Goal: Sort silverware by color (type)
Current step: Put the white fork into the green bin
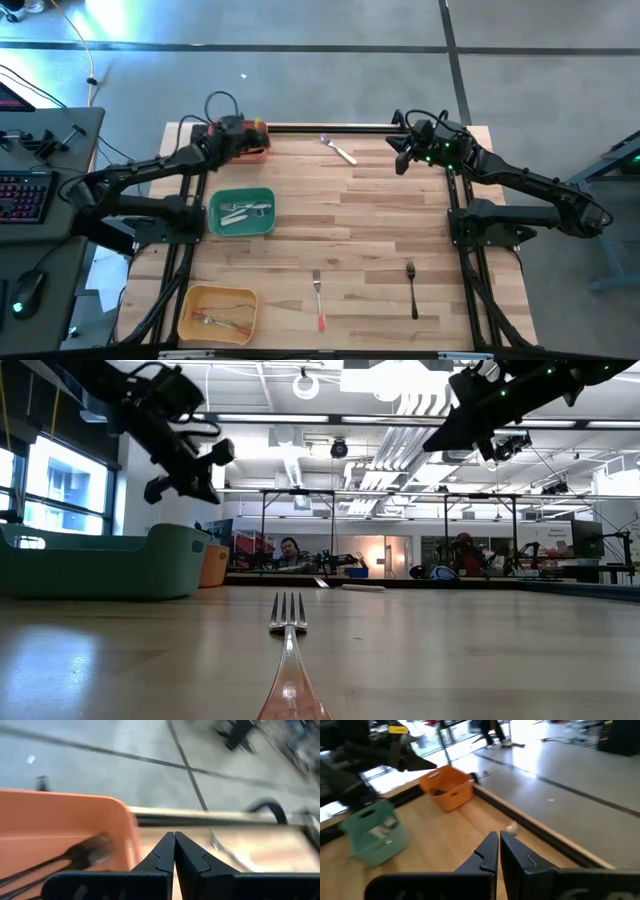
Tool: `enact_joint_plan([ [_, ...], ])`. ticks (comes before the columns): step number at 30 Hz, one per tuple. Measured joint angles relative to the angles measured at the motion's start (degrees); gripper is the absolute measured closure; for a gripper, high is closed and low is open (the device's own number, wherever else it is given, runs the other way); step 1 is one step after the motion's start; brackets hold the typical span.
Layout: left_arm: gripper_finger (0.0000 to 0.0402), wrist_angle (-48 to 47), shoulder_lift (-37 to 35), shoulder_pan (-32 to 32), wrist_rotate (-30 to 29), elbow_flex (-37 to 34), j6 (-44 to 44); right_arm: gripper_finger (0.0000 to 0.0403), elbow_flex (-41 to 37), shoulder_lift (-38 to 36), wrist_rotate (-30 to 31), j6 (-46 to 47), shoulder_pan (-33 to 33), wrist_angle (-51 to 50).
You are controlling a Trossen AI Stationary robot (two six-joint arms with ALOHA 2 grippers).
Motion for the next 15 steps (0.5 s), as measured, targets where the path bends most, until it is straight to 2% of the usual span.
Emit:
enact_joint_plan([
  [4, 0.0401, 0.0, -1.3, -7.6, -4.3, 0.0, 5.8, 0.0403, 0.0, 0.0, -5.9, -0.6, 0.0, 0.0],
  [6, 0.0401, -0.5, -1.7, -9.9, -4.7, 0.0, 9.1, 0.0403, 0.0, 0.2, -6.2, -0.2, 0.0, 0.8],
  [9, 0.0401, -3.1, -2.5, -11.0, -0.7, 0.0, 12.7, 0.0403, 0.0, 3.1, -4.0, 5.9, 0.0, 9.0],
  [13, 0.0401, -3.0, -3.9, -10.2, 4.7, -1.7, 17.4, 0.0403, 0.1, 9.4, -3.9, 13.2, 1.5, 23.2],
  [15, 0.0401, -1.5, -4.6, -9.9, 5.4, -3.8, 18.0, 0.0403, 1.2, 13.3, -3.9, 13.9, 2.4, 24.9],
])
